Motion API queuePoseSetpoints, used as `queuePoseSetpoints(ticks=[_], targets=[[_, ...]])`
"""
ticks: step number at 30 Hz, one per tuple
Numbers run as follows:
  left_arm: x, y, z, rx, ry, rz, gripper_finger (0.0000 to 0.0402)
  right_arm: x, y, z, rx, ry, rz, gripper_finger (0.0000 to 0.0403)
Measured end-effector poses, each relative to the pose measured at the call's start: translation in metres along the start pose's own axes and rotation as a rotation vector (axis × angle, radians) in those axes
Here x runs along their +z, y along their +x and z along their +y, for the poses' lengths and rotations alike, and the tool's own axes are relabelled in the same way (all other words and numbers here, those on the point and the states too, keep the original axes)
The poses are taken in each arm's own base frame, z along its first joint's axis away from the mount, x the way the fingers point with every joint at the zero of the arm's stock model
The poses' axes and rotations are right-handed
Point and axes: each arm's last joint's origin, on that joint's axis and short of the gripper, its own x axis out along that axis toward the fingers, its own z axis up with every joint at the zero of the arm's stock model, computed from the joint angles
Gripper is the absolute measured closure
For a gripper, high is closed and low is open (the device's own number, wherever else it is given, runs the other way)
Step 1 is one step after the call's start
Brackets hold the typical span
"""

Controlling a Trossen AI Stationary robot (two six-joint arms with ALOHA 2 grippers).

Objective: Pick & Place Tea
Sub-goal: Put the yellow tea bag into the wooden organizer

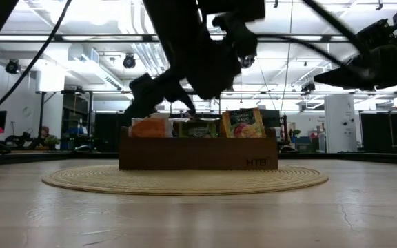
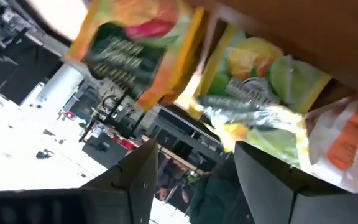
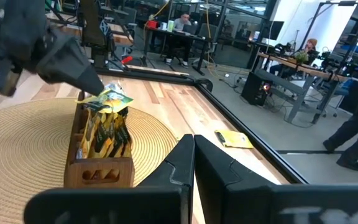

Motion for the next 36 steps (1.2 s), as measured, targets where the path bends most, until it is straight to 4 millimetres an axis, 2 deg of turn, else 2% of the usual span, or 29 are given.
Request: queuePoseSetpoints(ticks=[6,14,20,24,29,36], targets=[[-0.021,-0.014,0.010,-0.022,-0.125,-0.068,0.0195,0.000,0.000,0.000,-0.001,0.000,-0.001,0.0394],[-0.062,-0.035,0.025,-0.076,-0.349,-0.201,0.0195,0.000,0.000,0.000,0.000,0.000,-0.001,0.0394],[-0.085,-0.042,0.033,-0.262,-0.572,-0.404,0.0195,0.000,0.000,0.000,-0.001,0.000,-0.001,0.0394],[-0.095,-0.035,0.041,-0.345,-0.770,-0.461,0.0195,0.000,0.000,0.000,0.000,0.000,-0.001,0.0394],[-0.109,-0.015,0.047,-0.429,-1.040,-0.404,0.0195,0.000,0.000,0.000,0.000,0.000,-0.001,0.0394],[-0.128,0.019,0.053,-0.731,-1.288,-0.456,0.0195,0.000,0.000,0.000,0.000,0.000,-0.001,0.0394]])
